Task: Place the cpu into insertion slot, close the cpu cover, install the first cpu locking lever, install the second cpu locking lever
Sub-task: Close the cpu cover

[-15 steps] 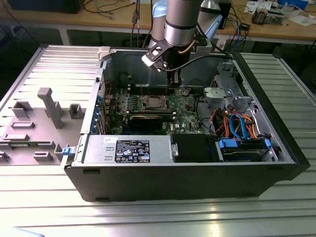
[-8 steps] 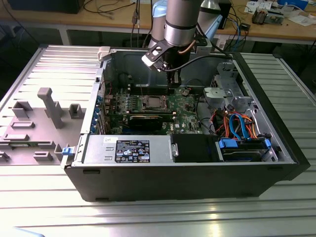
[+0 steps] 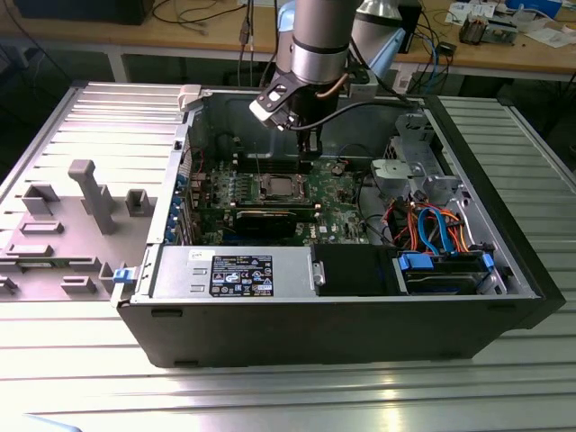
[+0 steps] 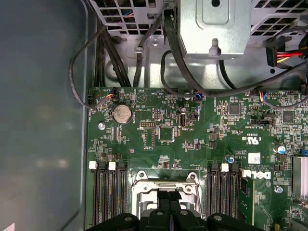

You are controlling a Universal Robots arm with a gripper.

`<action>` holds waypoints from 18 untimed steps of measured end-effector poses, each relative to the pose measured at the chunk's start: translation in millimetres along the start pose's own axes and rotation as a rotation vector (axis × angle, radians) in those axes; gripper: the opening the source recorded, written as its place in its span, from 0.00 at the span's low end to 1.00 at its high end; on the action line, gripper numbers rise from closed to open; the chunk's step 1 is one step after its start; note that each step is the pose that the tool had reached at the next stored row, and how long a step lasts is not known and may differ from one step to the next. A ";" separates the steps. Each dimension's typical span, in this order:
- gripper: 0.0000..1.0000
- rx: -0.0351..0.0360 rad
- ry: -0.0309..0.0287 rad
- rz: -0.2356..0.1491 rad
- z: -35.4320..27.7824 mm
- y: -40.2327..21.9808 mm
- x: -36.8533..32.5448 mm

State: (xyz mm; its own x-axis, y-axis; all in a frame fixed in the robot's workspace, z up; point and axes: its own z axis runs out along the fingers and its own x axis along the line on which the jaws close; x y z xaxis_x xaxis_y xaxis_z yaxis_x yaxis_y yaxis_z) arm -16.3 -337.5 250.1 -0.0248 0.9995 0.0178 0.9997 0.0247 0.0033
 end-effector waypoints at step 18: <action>0.11 0.0000 0.0005 0.000 0.2 -15.8 -0.1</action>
State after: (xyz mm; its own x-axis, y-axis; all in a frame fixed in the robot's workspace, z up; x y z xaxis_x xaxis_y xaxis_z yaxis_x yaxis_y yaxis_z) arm -32.1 -338.0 249.8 -0.0250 0.9995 0.0183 0.9997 0.0249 0.0033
